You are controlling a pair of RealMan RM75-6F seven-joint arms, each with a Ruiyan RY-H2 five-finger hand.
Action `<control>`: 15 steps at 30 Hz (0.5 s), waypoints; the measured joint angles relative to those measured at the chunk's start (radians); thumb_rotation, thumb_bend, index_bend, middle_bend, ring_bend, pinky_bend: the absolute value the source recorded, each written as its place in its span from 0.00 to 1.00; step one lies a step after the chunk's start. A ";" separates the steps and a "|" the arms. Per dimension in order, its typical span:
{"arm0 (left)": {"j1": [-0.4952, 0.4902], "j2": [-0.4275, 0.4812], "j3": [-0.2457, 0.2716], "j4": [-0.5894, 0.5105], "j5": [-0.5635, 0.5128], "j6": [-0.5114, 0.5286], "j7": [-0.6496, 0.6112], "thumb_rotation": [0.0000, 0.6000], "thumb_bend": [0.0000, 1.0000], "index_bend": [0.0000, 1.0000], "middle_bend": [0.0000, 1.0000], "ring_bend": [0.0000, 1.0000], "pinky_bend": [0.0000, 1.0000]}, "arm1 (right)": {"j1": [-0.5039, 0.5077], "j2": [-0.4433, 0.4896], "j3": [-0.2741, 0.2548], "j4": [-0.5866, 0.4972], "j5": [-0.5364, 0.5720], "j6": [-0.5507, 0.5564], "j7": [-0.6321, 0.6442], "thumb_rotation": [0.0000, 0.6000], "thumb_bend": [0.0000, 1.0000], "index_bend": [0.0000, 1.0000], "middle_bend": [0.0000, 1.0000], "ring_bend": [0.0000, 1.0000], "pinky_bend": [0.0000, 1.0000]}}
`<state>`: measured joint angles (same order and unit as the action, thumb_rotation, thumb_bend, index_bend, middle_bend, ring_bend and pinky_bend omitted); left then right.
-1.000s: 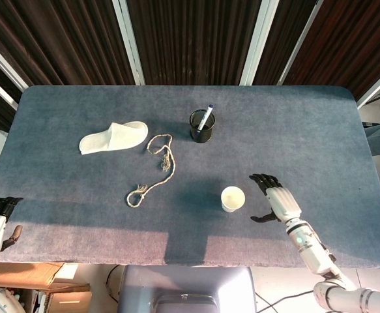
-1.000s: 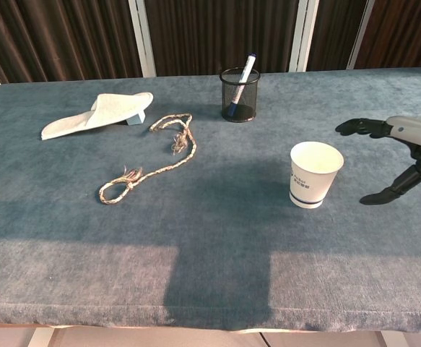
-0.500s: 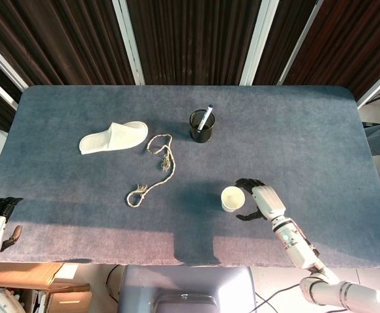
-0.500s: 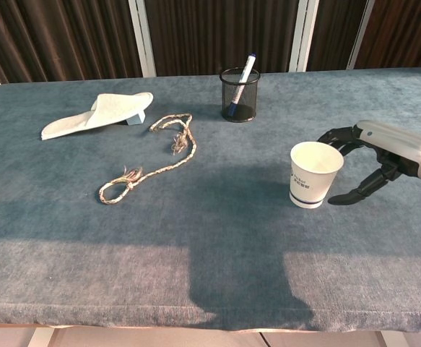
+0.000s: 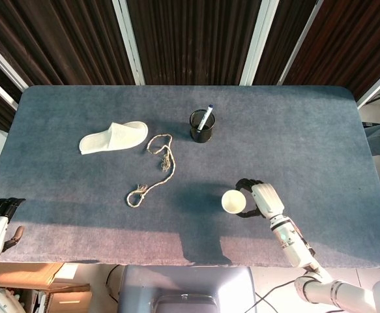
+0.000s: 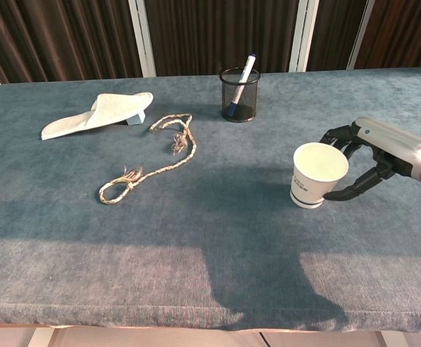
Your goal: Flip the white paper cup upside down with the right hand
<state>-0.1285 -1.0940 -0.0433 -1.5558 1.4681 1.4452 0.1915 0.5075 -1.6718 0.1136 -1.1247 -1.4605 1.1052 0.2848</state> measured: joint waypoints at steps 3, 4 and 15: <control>0.000 0.001 0.001 0.000 0.002 -0.001 -0.001 1.00 0.33 0.25 0.24 0.20 0.43 | -0.001 -0.008 -0.003 0.017 -0.013 0.021 0.010 1.00 0.14 0.63 0.46 0.41 0.49; -0.001 0.001 0.002 0.000 0.003 -0.002 -0.001 1.00 0.33 0.25 0.24 0.20 0.43 | -0.002 -0.008 -0.004 0.019 -0.017 0.027 0.012 1.00 0.15 0.63 0.47 0.41 0.49; -0.003 0.001 0.003 -0.002 0.001 -0.009 0.004 1.00 0.33 0.25 0.24 0.21 0.43 | -0.005 0.049 -0.010 -0.039 -0.045 0.078 -0.313 1.00 0.16 0.64 0.47 0.42 0.51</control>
<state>-0.1316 -1.0934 -0.0400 -1.5582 1.4693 1.4367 0.1955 0.5029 -1.6232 0.1032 -1.1641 -1.5051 1.1837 -0.0281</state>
